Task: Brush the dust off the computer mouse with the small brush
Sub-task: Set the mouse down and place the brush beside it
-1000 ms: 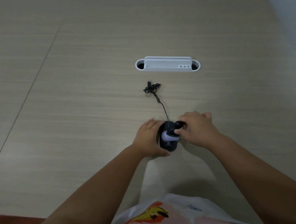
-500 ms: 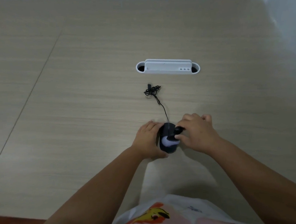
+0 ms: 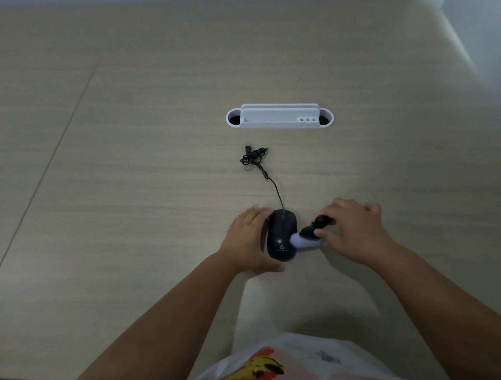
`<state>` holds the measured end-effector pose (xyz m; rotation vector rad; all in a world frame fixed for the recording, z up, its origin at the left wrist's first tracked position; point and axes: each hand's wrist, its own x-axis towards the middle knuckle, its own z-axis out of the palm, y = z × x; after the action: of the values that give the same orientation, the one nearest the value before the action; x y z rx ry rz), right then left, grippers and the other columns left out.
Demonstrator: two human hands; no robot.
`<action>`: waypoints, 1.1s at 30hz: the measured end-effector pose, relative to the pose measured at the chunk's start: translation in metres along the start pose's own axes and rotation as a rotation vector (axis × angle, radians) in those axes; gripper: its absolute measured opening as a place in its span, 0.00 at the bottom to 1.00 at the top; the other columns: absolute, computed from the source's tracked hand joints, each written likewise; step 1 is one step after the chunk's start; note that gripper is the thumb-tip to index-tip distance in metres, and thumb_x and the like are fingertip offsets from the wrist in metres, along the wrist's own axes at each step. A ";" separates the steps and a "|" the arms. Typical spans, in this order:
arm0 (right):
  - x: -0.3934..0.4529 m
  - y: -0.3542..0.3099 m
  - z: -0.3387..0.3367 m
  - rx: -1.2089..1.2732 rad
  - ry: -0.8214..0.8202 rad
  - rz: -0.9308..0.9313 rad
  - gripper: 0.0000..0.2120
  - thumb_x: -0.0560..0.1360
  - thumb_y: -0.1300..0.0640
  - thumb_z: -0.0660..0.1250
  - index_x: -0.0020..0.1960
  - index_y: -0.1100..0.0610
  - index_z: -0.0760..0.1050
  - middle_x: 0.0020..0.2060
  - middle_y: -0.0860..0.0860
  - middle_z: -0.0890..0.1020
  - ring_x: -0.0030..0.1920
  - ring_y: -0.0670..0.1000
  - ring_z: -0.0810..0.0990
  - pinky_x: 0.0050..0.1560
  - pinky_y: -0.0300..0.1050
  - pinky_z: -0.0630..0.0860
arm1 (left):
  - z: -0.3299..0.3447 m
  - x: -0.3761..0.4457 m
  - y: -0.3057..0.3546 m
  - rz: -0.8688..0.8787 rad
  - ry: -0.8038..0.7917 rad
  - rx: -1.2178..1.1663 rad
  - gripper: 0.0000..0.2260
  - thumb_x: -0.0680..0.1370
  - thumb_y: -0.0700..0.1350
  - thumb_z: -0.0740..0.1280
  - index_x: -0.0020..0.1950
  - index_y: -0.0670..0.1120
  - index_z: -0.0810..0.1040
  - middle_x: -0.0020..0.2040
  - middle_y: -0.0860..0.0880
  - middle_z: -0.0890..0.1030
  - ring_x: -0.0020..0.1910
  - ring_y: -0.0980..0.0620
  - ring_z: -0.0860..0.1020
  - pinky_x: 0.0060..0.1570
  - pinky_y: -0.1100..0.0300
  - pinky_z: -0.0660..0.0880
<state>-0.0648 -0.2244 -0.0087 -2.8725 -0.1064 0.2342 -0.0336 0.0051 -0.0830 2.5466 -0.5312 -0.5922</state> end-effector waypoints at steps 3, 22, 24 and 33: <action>0.008 0.002 -0.003 -0.056 0.129 0.083 0.09 0.74 0.44 0.64 0.51 0.46 0.76 0.42 0.43 0.71 0.51 0.50 0.75 0.48 0.47 0.55 | -0.007 0.006 -0.001 0.008 -0.041 -0.004 0.57 0.61 0.62 0.79 0.81 0.49 0.54 0.80 0.49 0.60 0.80 0.48 0.56 0.77 0.53 0.52; 0.032 0.052 0.006 0.700 -0.388 0.362 0.07 0.69 0.64 0.72 0.44 0.67 0.79 0.29 0.56 0.77 0.28 0.51 0.74 0.30 0.41 0.71 | -0.007 0.009 0.004 -0.027 -0.052 0.030 0.58 0.61 0.63 0.79 0.82 0.54 0.48 0.82 0.48 0.58 0.81 0.47 0.53 0.78 0.52 0.50; 0.031 0.057 0.018 0.663 -0.451 0.396 0.09 0.70 0.64 0.70 0.48 0.68 0.79 0.33 0.58 0.79 0.30 0.51 0.75 0.31 0.41 0.72 | -0.006 0.008 0.007 -0.030 -0.042 0.026 0.59 0.61 0.63 0.79 0.82 0.54 0.48 0.82 0.47 0.58 0.81 0.47 0.53 0.77 0.53 0.50; 0.028 0.045 0.046 0.654 -0.168 0.361 0.16 0.70 0.65 0.69 0.56 0.55 0.78 0.30 0.47 0.73 0.32 0.45 0.72 0.35 0.36 0.69 | -0.009 0.001 0.007 -0.050 -0.047 -0.011 0.59 0.60 0.65 0.78 0.82 0.56 0.47 0.82 0.48 0.57 0.81 0.47 0.52 0.77 0.51 0.50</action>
<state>-0.0432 -0.2539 -0.0686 -2.1959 0.3893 0.4770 -0.0300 0.0019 -0.0727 2.5478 -0.4801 -0.6731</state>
